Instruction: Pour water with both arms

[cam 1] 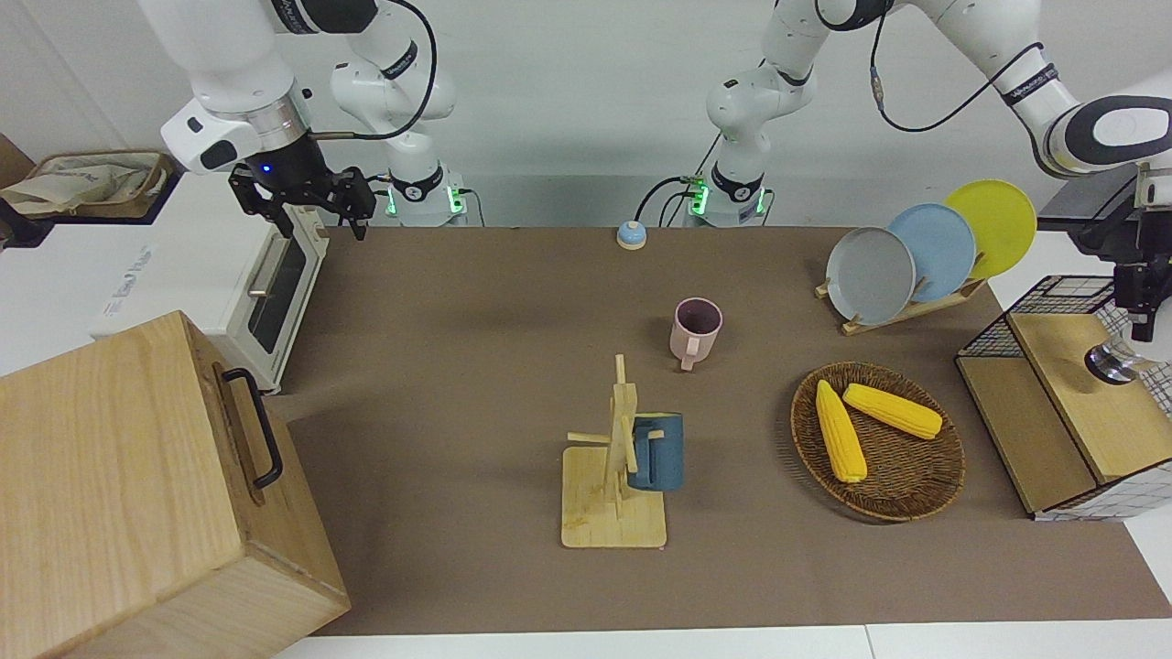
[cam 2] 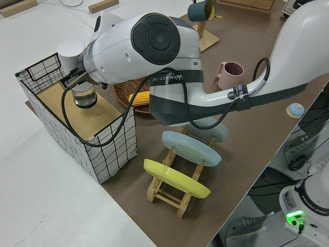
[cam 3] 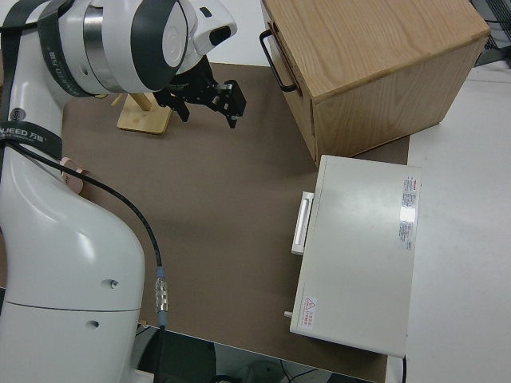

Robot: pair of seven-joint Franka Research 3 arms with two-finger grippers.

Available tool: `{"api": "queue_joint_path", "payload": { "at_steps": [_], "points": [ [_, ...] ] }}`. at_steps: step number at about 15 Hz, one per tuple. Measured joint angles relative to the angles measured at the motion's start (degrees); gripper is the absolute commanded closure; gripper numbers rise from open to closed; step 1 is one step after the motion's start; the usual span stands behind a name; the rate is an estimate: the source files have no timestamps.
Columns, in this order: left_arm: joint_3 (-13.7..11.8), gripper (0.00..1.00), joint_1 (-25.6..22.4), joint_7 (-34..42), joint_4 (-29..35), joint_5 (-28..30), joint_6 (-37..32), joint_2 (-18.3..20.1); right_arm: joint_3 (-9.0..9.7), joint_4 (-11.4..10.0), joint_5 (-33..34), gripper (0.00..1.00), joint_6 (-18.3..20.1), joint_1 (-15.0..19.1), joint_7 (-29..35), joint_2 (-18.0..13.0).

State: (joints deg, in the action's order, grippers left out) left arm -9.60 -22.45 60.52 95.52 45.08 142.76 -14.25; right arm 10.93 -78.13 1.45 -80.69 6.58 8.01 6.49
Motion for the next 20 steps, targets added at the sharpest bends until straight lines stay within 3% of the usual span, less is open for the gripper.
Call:
{"api": "queue_joint_path", "payload": {
  "at_steps": [15,16,17,18,19,20],
  "points": [
    [0.16,0.96,-1.68,3.71,-0.03,3.32,1.63,-3.28,0.0,0.0,0.0,0.009,0.0,0.0,0.0,0.0],
    [0.16,0.9,-1.71,3.72,-0.04,3.6,1.63,-3.32,0.0,0.0,0.0,0.009,0.0,0.0,0.0,0.0],
    [0.16,0.64,-1.74,3.72,-0.04,3.72,1.63,-3.33,0.0,0.0,0.0,0.009,0.0,0.0,0.0,0.0],
    [0.16,0.14,-1.75,3.72,-0.04,3.8,1.63,-3.34,0.0,0.0,0.0,0.009,0.0,0.0,0.0,0.0],
    [0.17,0.0,-1.76,3.72,-0.04,3.81,1.63,-3.34,0.0,0.0,0.0,0.009,0.0,0.0,0.0,0.0],
    [0.18,0.0,-1.76,3.72,-0.04,3.81,1.64,-3.35,0.0,0.0,0.0,0.009,0.0,0.0,0.0,0.0]
  ]
}}
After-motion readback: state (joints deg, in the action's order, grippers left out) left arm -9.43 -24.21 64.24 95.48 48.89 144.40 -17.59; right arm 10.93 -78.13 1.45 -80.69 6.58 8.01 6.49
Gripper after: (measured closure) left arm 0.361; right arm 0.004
